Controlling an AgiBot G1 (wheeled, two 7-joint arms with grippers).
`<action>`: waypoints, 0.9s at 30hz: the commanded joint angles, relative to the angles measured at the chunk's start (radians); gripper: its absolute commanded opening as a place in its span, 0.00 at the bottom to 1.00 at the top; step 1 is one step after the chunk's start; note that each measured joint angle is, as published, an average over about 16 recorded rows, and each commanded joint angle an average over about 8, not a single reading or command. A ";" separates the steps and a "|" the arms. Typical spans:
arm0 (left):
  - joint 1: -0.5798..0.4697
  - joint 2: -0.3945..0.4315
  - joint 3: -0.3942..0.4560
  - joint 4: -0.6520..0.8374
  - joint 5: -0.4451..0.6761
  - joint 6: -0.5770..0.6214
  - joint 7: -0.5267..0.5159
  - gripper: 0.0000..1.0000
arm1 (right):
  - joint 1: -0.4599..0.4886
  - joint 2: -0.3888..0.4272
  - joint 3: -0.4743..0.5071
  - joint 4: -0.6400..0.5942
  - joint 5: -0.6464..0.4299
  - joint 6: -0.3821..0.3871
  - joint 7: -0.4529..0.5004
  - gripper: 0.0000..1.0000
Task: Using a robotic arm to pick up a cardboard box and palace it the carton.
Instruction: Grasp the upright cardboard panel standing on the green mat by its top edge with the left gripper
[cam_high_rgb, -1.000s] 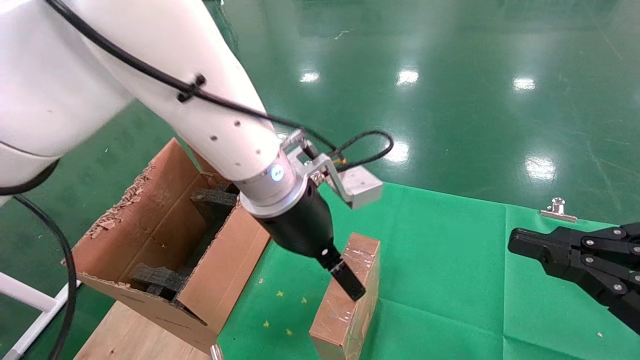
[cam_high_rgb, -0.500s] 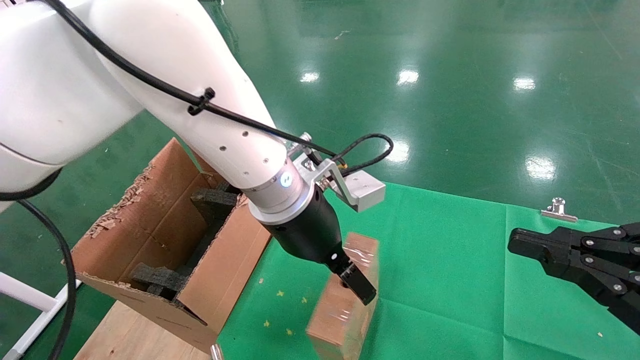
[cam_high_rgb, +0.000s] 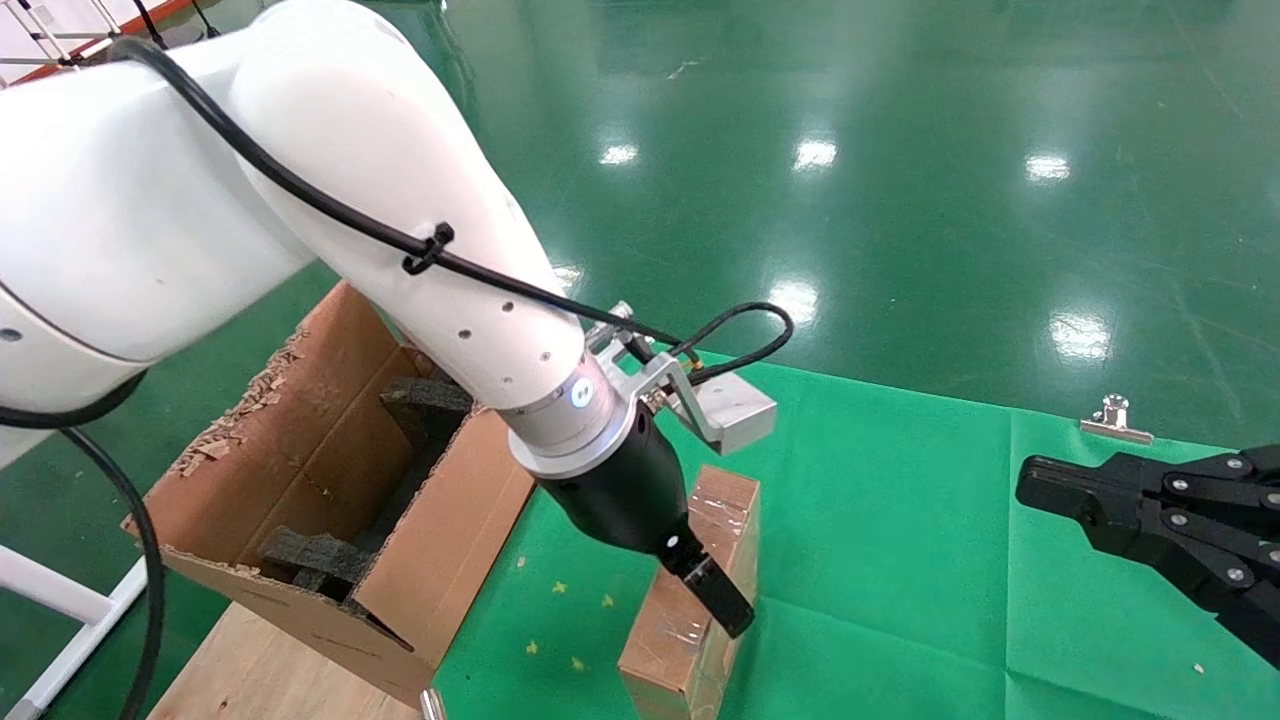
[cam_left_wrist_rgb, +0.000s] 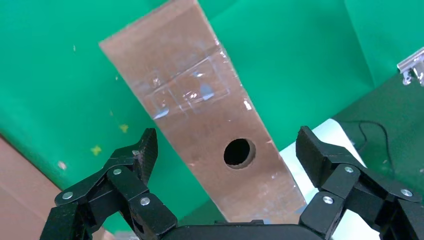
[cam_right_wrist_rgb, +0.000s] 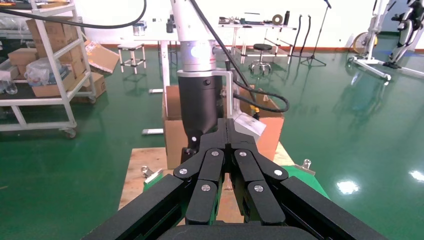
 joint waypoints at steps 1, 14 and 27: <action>0.000 0.000 -0.001 -0.001 0.000 -0.006 0.012 0.82 | 0.000 0.000 0.000 0.000 0.000 0.000 0.000 0.17; 0.000 0.000 -0.002 -0.001 0.000 -0.007 0.011 0.00 | 0.000 0.000 0.000 0.000 0.000 0.000 0.000 1.00; 0.000 0.000 -0.003 -0.001 0.000 -0.006 0.006 0.00 | 0.000 0.000 0.000 0.000 0.000 0.000 0.000 1.00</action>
